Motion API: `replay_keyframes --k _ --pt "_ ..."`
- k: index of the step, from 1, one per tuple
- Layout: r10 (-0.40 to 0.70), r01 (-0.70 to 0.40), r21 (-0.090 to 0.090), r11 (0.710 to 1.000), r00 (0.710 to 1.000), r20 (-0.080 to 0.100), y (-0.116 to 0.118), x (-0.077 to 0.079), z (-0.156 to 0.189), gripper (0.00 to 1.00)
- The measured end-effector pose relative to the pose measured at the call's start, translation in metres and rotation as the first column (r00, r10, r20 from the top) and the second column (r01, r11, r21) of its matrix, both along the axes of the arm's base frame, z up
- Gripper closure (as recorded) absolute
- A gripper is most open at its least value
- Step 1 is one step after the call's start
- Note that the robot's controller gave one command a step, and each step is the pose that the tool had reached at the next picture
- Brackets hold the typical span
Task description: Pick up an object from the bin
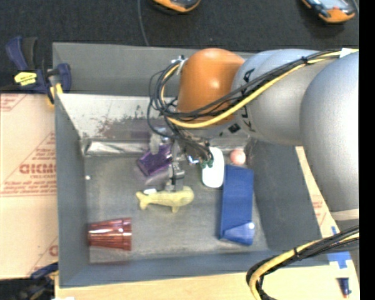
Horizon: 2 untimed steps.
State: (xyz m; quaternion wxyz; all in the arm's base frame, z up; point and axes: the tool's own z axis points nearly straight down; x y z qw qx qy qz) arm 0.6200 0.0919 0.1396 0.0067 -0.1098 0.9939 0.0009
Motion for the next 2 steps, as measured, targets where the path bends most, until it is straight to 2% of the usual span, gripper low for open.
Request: replay_keyframes --k 1,2 --pt "0.203 -0.203 -0.006 0.979 0.979 0.005 0.023 0.022 0.007 0.0" --pt "0.054 -0.054 -0.001 0.999 0.999 0.002 0.015 0.022 -0.02 0.0"
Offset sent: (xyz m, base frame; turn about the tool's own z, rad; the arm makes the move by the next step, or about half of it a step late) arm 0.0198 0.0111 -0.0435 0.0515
